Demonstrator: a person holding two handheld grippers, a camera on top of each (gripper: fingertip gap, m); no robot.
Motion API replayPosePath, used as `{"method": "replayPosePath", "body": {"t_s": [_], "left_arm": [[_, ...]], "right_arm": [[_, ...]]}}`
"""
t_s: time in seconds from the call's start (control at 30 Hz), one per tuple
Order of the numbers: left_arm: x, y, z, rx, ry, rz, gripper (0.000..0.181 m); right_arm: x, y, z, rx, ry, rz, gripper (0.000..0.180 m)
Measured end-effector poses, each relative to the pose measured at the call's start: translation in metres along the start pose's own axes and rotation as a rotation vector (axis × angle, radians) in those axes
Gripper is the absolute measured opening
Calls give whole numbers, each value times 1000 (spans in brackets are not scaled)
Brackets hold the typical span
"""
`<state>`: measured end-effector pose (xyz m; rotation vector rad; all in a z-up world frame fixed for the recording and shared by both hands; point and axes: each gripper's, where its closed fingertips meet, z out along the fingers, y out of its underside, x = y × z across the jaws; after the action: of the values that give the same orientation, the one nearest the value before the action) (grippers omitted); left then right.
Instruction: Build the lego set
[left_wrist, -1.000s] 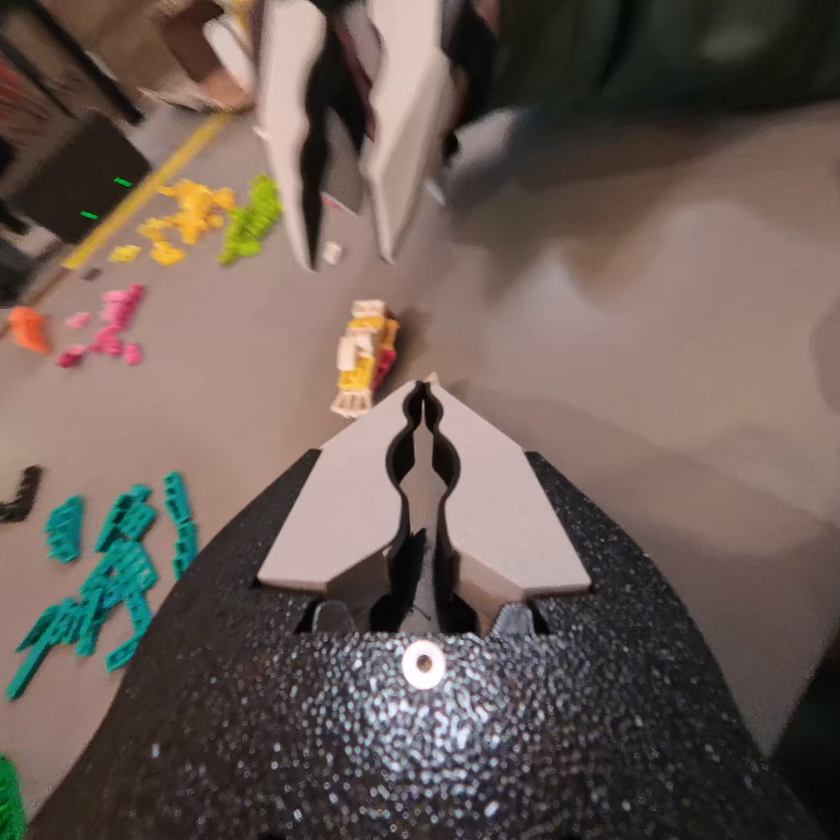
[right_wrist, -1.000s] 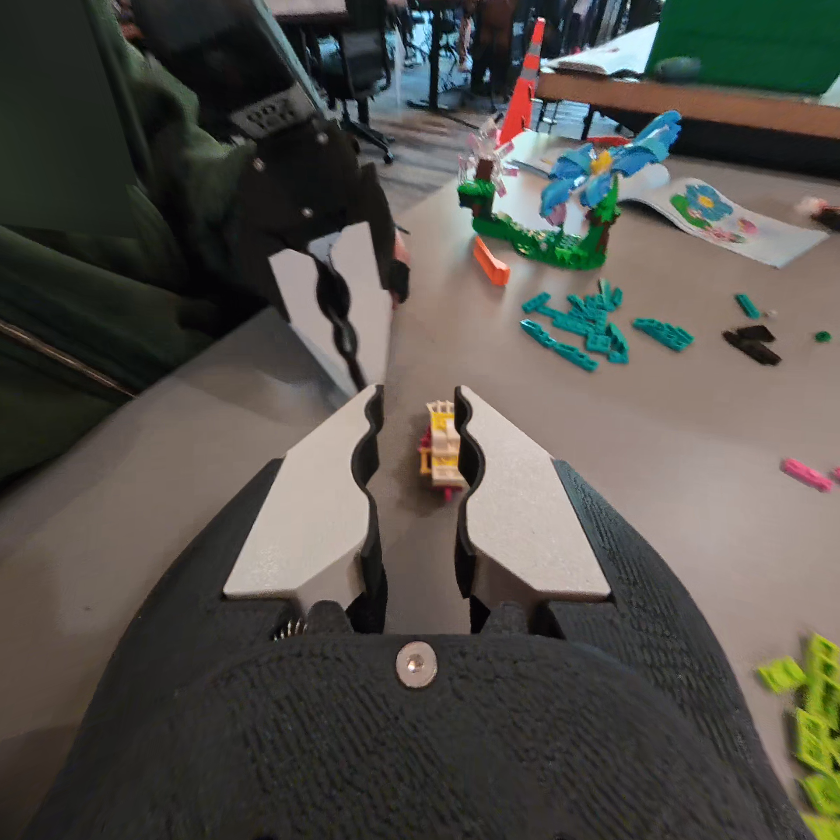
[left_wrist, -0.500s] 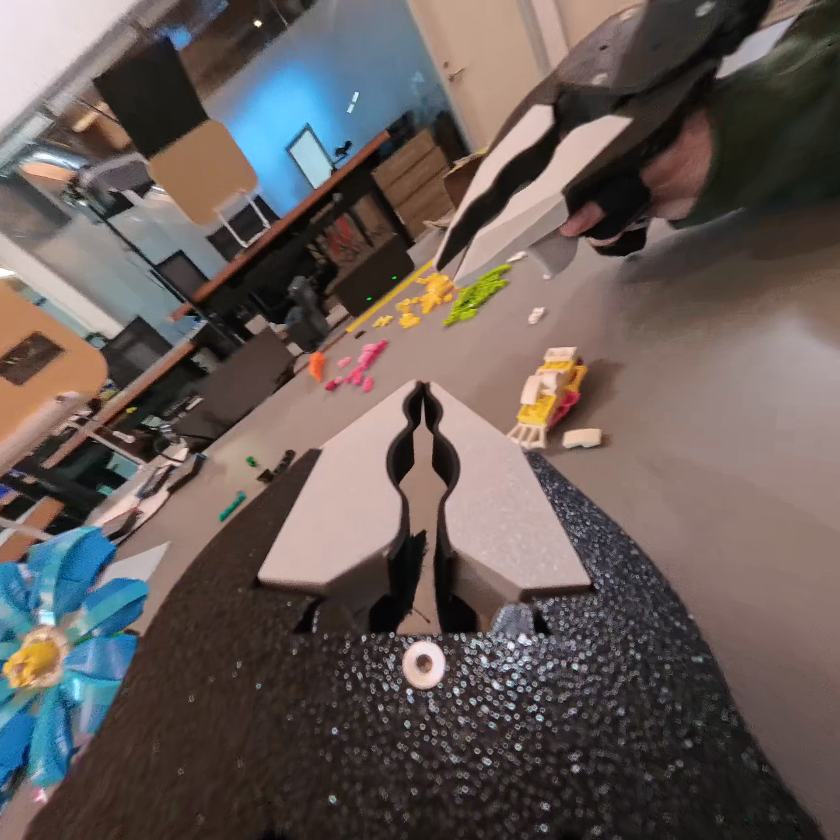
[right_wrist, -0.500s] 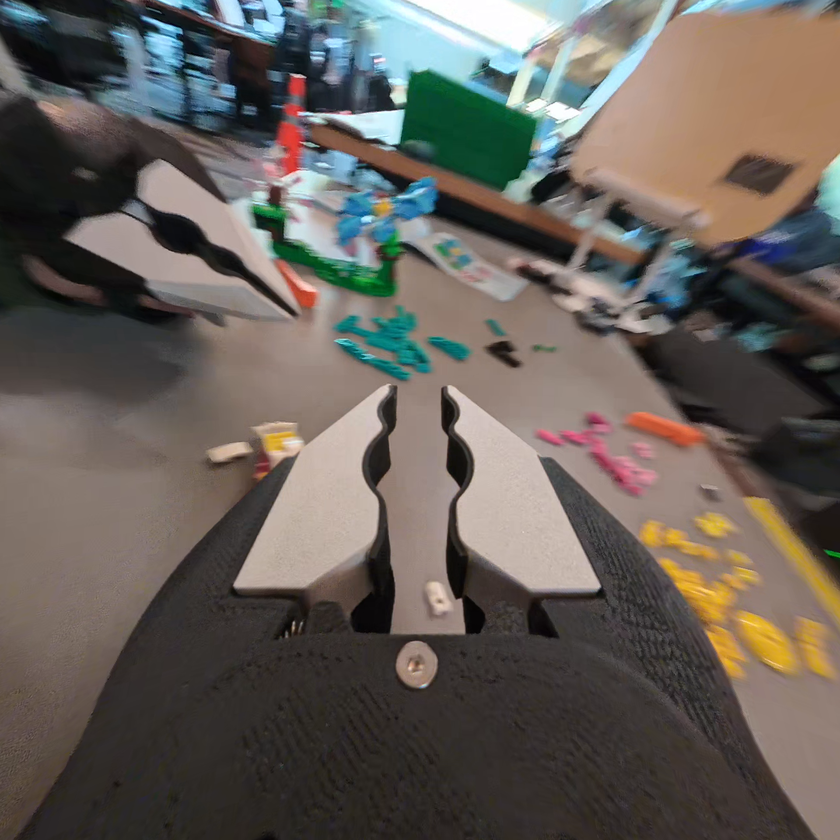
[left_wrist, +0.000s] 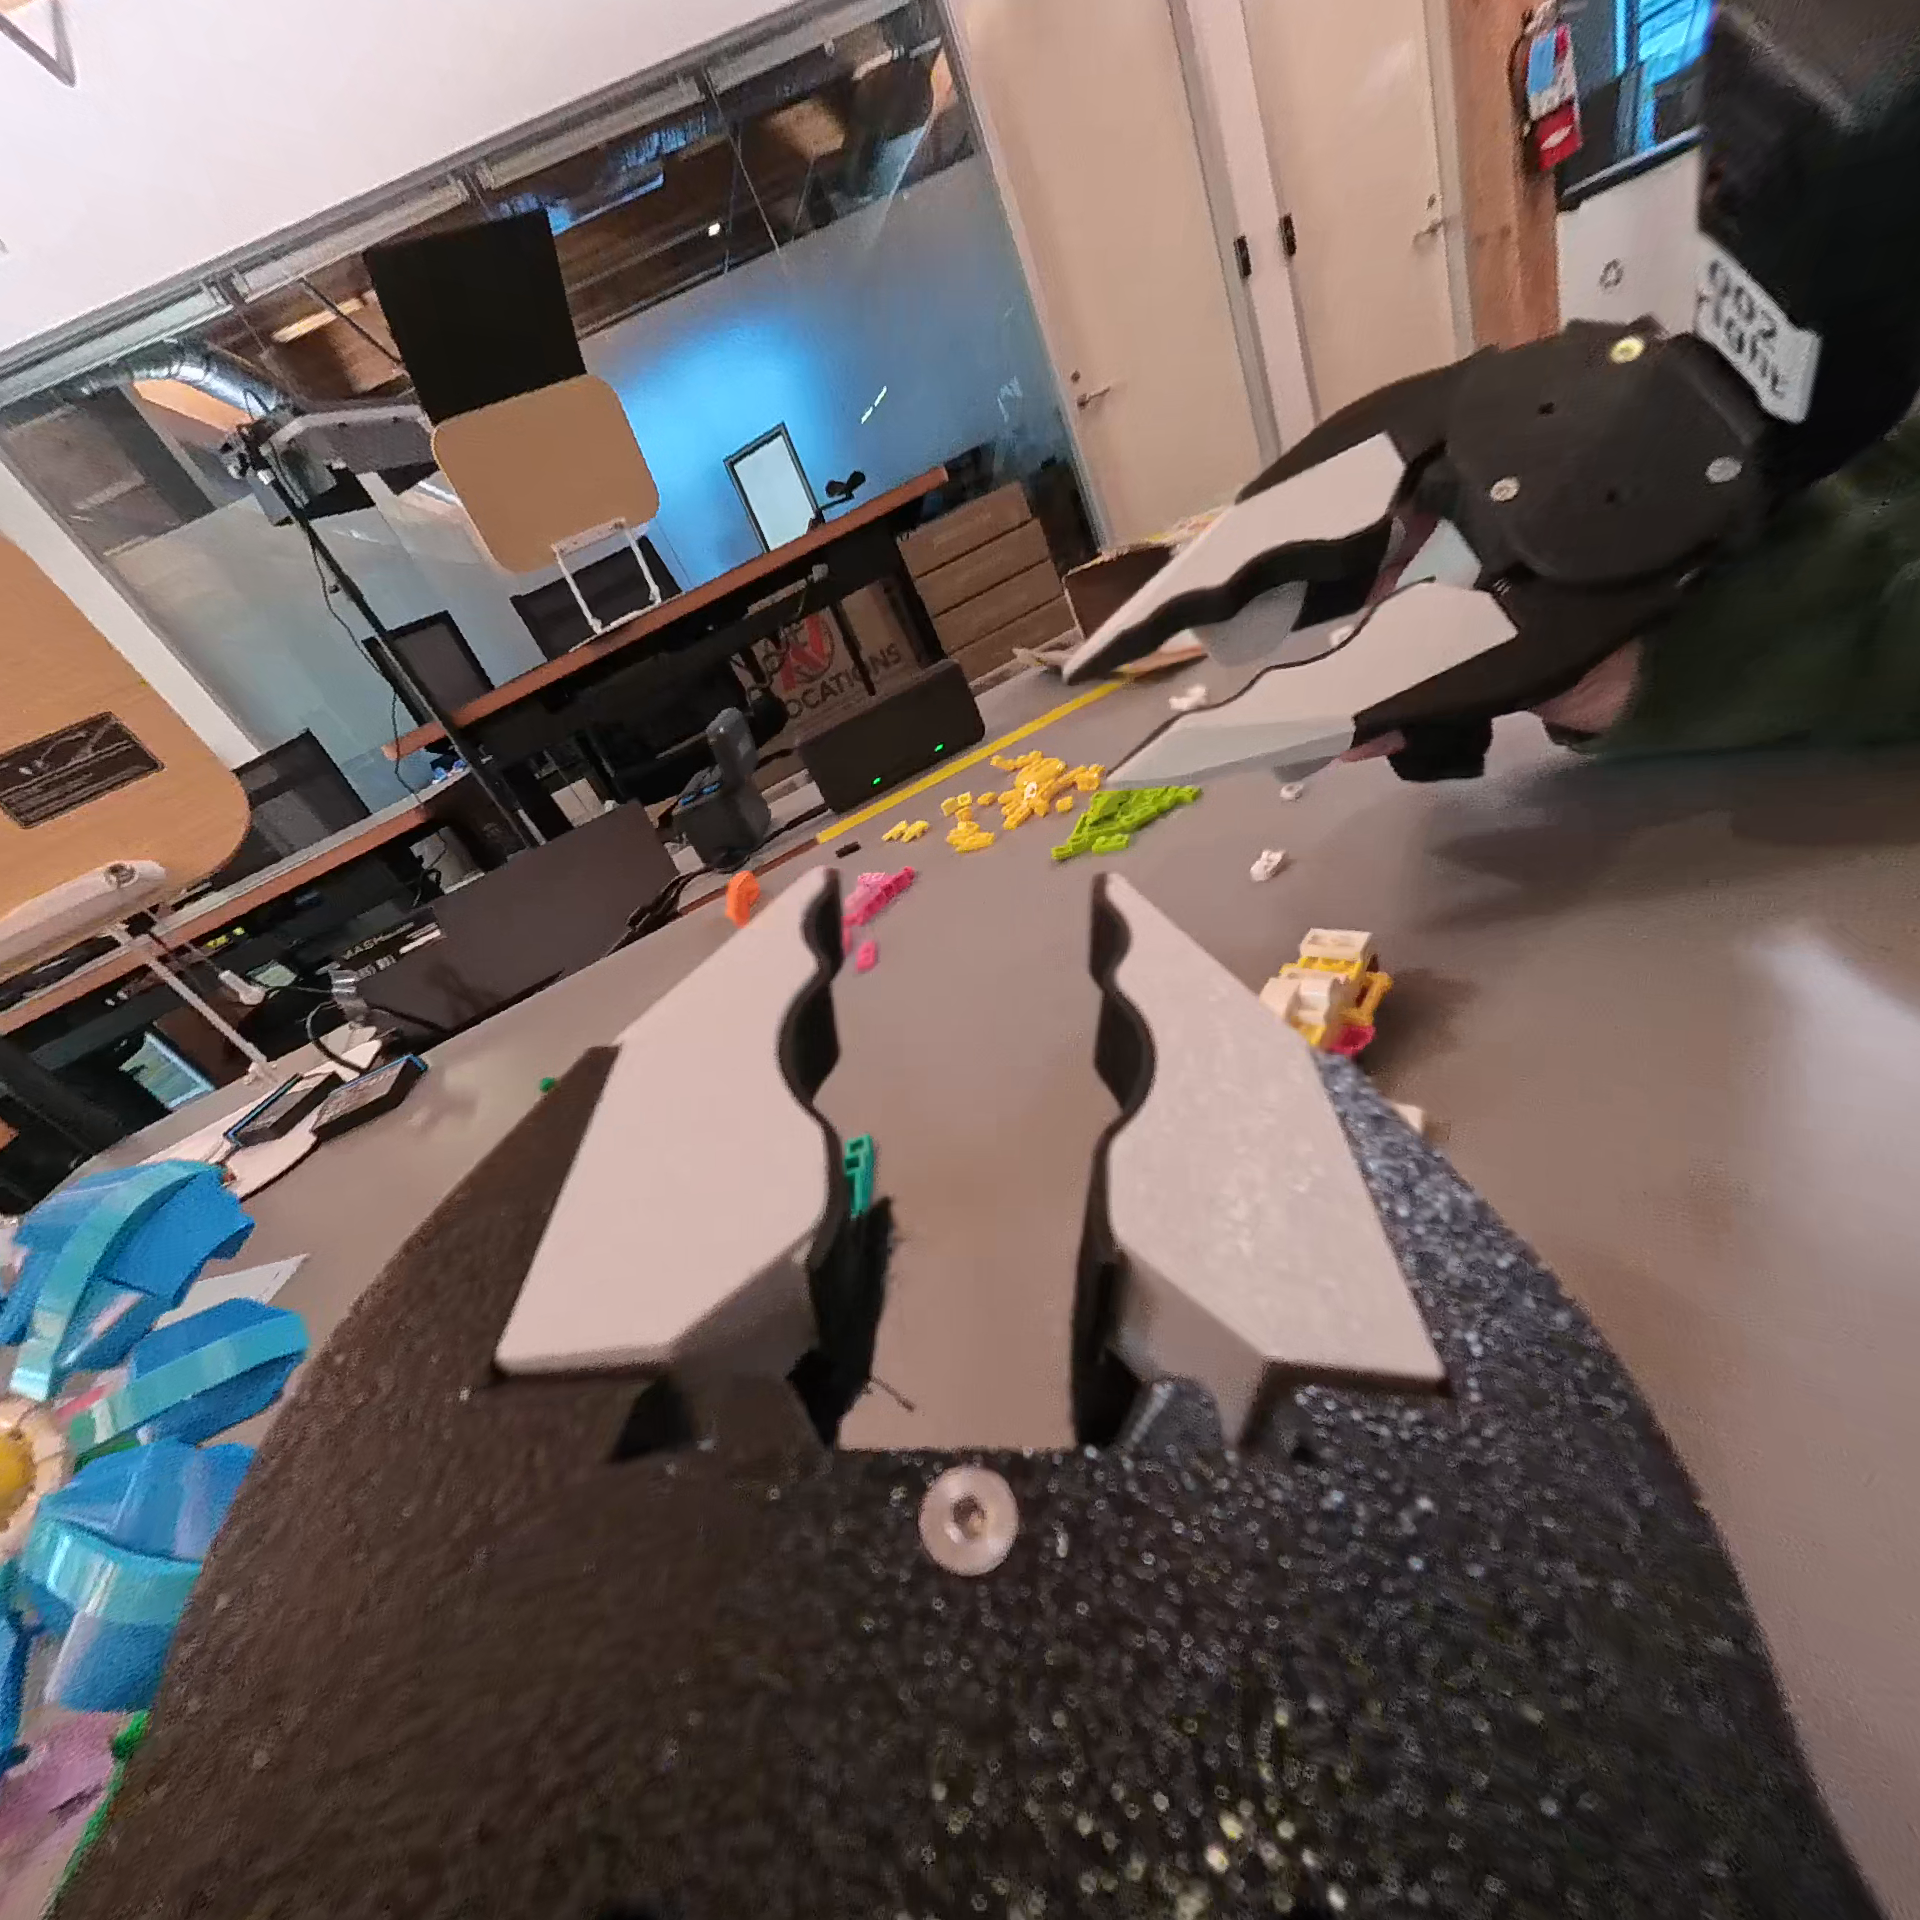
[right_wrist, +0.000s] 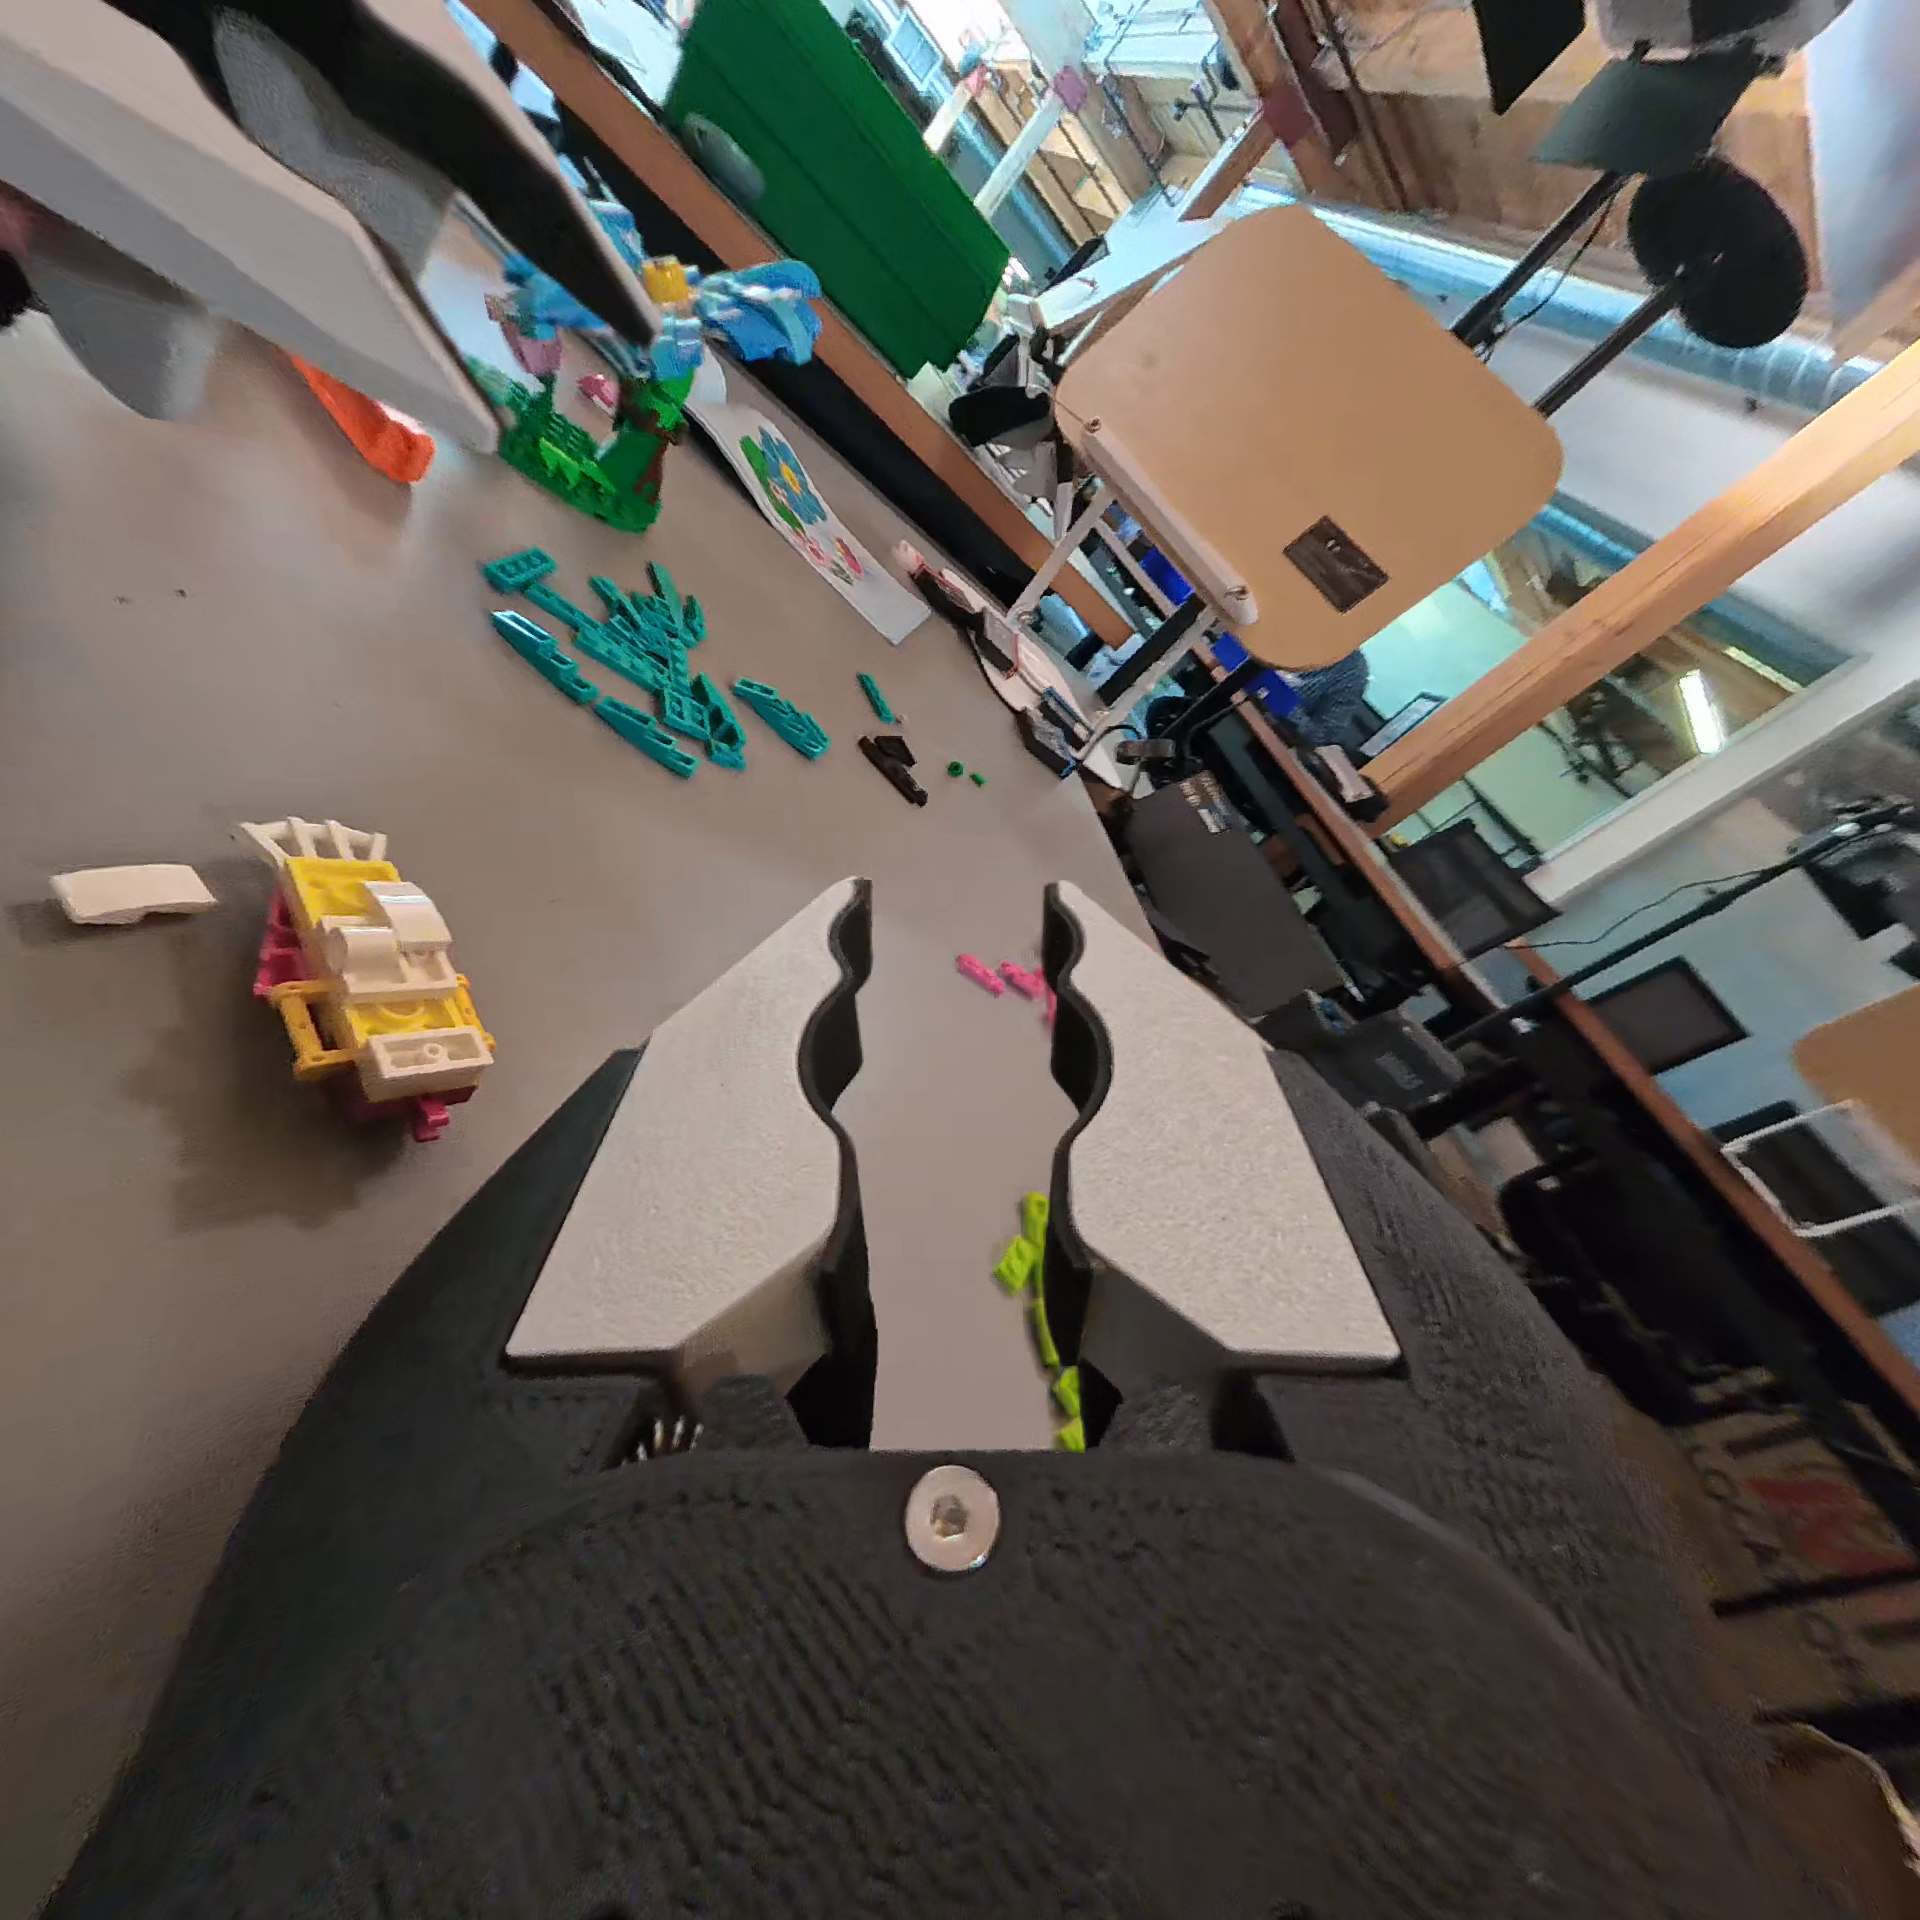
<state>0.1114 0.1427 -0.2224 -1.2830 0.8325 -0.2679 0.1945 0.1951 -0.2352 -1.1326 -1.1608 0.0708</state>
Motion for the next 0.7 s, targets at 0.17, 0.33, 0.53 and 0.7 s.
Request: {"method": "replayPosePath", "body": {"t_s": [0.17, 0.33, 0.53, 0.7], "left_arm": [[-1, -4, -1, 26, 19, -62, 65], [1, -8, -3, 53, 54, -115, 72], [-4, -10, -5, 76, 46, -152, 71], [-3, -9, -4, 67, 49, -148, 71]], "right_arm": [[24, 8, -12, -91, 179, -75, 39], [38, 16, -36, -193, 326, -13, 39], [31, 11, -60, -248, 406, 35, 39], [28, 12, -74, -295, 453, 46, 38]]}}
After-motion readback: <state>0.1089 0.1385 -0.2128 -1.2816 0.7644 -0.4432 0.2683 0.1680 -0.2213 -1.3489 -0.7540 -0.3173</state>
